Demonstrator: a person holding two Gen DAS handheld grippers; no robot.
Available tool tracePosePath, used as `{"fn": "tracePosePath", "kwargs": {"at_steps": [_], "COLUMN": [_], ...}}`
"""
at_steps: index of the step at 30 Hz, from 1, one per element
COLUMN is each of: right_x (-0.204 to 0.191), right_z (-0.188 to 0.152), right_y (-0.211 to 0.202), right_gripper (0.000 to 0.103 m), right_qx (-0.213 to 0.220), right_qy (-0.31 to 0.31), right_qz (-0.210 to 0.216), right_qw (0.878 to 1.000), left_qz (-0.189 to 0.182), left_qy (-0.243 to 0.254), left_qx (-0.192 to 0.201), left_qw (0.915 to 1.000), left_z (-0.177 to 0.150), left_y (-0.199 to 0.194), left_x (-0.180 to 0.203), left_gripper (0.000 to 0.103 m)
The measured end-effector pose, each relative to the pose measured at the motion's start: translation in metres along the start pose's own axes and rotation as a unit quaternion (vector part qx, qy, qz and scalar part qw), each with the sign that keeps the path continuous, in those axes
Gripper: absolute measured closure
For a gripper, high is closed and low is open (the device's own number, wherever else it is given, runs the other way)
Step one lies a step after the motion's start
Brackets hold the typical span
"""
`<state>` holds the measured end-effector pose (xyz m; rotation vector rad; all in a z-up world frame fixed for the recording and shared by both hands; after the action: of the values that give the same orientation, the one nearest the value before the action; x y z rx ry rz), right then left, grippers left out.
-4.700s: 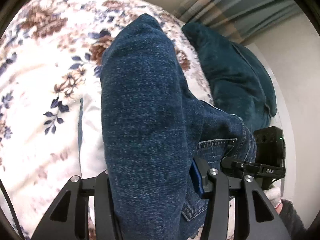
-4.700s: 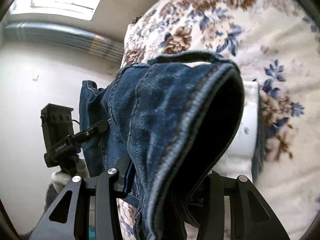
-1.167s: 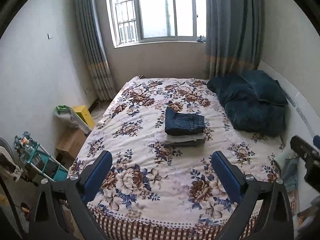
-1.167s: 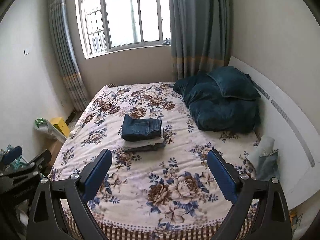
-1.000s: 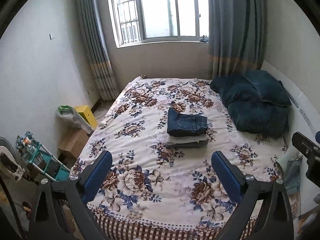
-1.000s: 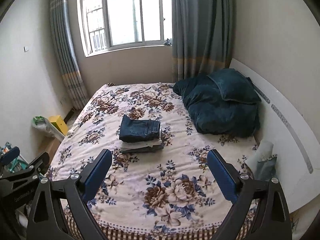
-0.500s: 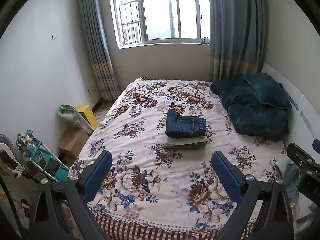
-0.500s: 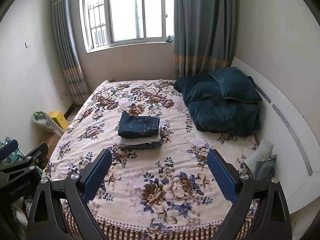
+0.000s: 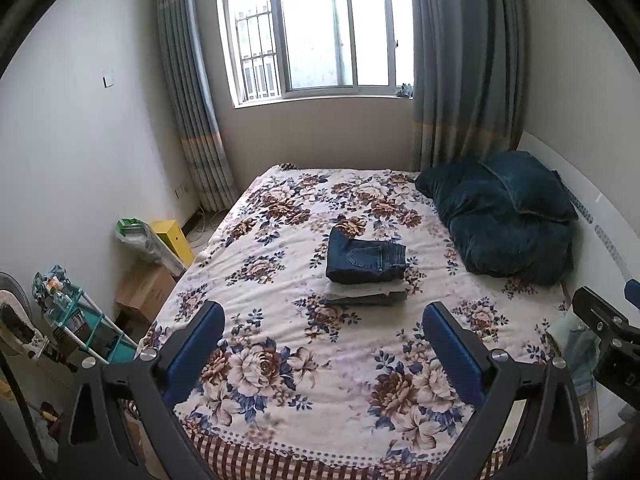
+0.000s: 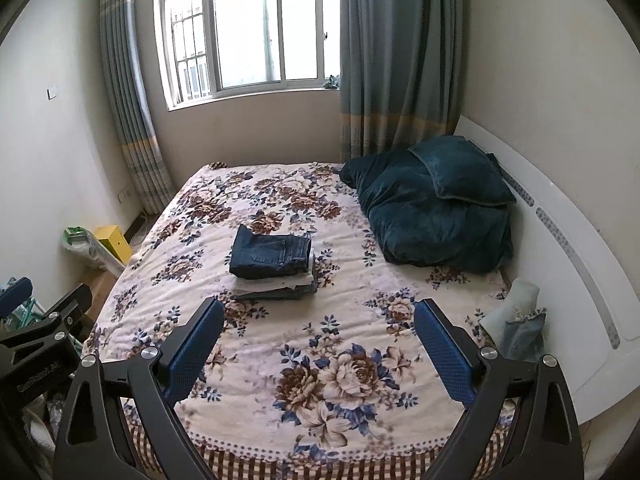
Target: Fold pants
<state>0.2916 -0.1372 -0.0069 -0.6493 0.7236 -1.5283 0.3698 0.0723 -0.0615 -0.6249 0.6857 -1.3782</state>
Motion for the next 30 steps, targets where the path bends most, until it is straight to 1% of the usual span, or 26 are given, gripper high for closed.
{"fn": "tracePosePath", "kwargs": {"at_steps": [30], "right_x": [-0.0032], "right_z": [0.0028], "right_y": [-0.0022], "right_gripper": [0.005], "right_qx": [0.004], "right_qy": [0.003], "right_qz": [0.009], "right_qw": [1.0], "left_qz": [0.0], "left_qy": [-0.002], "left_qx": [0.004], "left_qw": [1.0], "left_z": [-0.0015], "left_y": [-0.0035], "left_x": [-0.0051], "left_gripper": [0.001]}}
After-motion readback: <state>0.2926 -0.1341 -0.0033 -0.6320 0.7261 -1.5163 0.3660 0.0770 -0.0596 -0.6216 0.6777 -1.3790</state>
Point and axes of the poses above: each gripper's, at about its wrist camera, not at the fingertips, and y roughly the way its jaws point, x to its right, z to its top, the point moved 10 cm from there along y, roughly the way its jaws point, and after that the axes turned 9 degrees about -x, right-handed, at the moved point
